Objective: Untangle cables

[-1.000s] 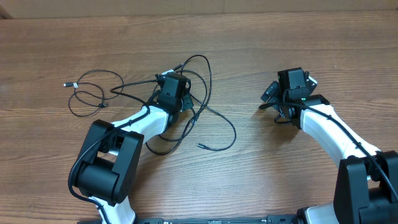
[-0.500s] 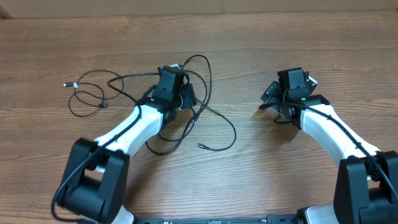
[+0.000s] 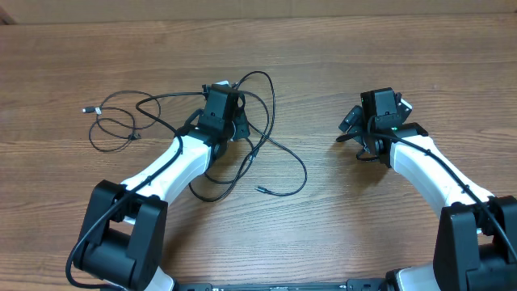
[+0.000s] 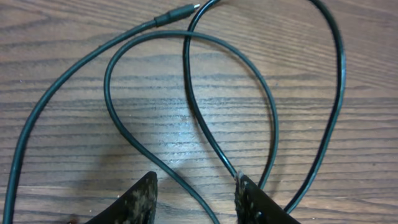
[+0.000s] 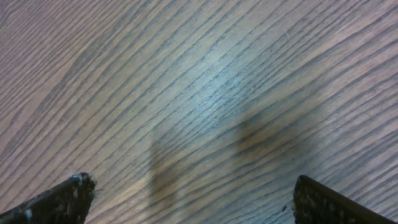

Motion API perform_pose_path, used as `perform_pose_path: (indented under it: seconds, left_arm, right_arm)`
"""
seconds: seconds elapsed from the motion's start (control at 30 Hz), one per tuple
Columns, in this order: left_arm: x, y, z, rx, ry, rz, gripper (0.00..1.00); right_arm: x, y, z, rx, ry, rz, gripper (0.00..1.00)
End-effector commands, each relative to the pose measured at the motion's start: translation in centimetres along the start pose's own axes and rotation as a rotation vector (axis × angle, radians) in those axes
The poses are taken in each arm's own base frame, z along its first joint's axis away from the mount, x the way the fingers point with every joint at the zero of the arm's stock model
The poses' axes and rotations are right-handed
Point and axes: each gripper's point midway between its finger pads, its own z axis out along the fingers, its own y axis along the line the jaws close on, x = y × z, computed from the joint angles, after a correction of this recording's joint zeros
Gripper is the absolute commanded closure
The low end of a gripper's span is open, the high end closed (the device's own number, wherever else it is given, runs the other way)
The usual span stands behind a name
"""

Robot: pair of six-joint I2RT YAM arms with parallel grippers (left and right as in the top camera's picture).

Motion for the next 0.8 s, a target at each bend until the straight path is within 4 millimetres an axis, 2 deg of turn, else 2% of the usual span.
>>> perform_pose_path:
  seconds: [0.0, 0.2, 0.4, 0.77]
  left_arm:
    - [0.3, 0.4, 1.2, -0.028, 0.010, -0.002, 0.62]
    - [1.0, 0.8, 2.5, -0.037, 0.023, -0.019, 0.69]
    - [1.1, -0.1, 2.8, 0.008, 0.031, -0.029, 0.69]
    - [0.7, -0.4, 2.8, 0.019, 0.016, -0.062, 0.68]
  right_arm:
    - [-0.1, -0.3, 0.2, 0.015, -0.009, 0.000, 0.00]
    - [-0.1, -0.3, 0.2, 0.015, -0.009, 0.000, 0.00]
    - [-0.1, -0.3, 0.2, 0.015, -0.009, 0.000, 0.00]
    - [-0.1, -0.3, 0.2, 0.015, -0.009, 0.000, 0.00]
